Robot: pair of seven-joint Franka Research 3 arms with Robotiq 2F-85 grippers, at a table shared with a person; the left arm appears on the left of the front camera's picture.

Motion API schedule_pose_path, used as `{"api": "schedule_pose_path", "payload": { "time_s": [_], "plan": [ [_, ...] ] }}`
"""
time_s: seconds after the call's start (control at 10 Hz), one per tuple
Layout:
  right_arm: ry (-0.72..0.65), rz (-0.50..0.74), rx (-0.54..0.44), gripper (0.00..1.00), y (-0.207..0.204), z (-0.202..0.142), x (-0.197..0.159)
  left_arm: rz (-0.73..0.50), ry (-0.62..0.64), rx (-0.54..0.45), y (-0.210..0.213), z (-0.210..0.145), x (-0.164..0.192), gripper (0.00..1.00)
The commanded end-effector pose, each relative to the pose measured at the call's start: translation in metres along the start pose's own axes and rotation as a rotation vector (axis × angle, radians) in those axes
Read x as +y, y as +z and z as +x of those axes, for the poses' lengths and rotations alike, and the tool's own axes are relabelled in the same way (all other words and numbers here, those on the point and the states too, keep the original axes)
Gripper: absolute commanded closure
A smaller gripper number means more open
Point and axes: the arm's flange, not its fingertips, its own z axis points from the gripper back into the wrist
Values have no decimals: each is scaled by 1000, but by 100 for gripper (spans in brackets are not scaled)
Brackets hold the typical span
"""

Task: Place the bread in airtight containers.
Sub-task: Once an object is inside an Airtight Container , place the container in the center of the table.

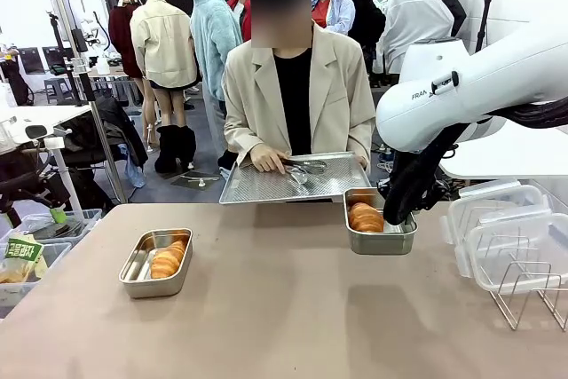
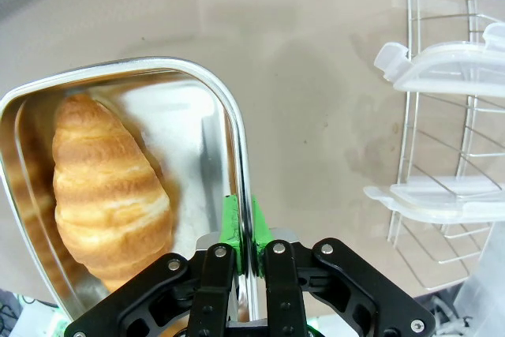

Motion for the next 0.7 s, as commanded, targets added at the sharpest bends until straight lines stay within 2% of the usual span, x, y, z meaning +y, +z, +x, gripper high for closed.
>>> {"api": "schedule_pose_path", "payload": {
  "time_s": [0.0, 0.1, 0.3, 0.5, 0.6],
  "plan": [
    [-12, 3, -18, 100, 0, -3, 0, 14, 19, -13, -1, 0, 0, 0],
    [0, 0, 0, 100, 0, 0, 0, 14, 19, -13, -1, 0, 0, 0],
    [-13, 27, -45, 100, -28, 1, 4, 14, 19, -13, -1, 0, 0, 0],
    [-38, -1, -31, 100, -54, 3, 3, 14, 19, -13, -1, 0, 0, 0],
    [-21, 6, -71, 100, -62, 5, 4, 14, 19, -13, -1, 0, 0, 0]
  ]
}}
